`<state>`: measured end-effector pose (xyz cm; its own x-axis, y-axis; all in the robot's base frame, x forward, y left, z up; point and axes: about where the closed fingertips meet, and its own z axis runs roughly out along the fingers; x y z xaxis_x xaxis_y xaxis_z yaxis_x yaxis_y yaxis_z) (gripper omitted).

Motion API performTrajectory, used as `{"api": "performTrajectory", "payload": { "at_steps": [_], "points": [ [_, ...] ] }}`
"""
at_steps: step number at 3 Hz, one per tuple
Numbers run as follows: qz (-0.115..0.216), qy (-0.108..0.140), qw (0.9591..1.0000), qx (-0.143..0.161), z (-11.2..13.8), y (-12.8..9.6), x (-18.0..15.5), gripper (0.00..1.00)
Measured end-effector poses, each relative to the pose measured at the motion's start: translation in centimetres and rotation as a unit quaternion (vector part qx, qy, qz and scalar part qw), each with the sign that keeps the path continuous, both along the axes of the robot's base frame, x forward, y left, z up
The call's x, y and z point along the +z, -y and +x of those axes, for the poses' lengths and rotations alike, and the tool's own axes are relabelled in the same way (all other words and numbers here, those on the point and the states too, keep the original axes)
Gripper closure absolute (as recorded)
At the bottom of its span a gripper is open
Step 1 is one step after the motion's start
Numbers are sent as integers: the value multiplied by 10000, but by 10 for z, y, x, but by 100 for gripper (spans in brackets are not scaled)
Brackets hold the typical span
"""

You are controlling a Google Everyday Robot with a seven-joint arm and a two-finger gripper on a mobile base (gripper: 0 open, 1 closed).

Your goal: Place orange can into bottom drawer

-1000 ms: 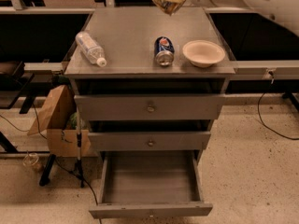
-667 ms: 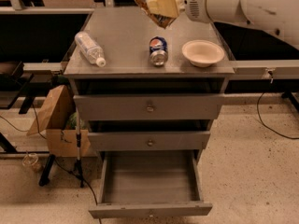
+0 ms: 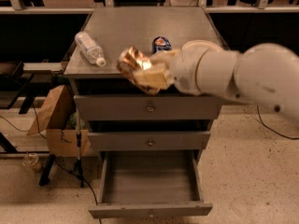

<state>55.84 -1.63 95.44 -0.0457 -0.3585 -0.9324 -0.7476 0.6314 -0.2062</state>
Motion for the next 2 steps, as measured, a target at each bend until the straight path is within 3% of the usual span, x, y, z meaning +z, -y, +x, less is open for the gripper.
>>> {"api": "performTrajectory", "payload": {
  "at_steps": [1, 2],
  "points": [
    [-240, -518, 9984, -5, -12, -15, -83, 100],
    [-837, -837, 9929, -106, -18, -30, -168, 100]
  ]
}}
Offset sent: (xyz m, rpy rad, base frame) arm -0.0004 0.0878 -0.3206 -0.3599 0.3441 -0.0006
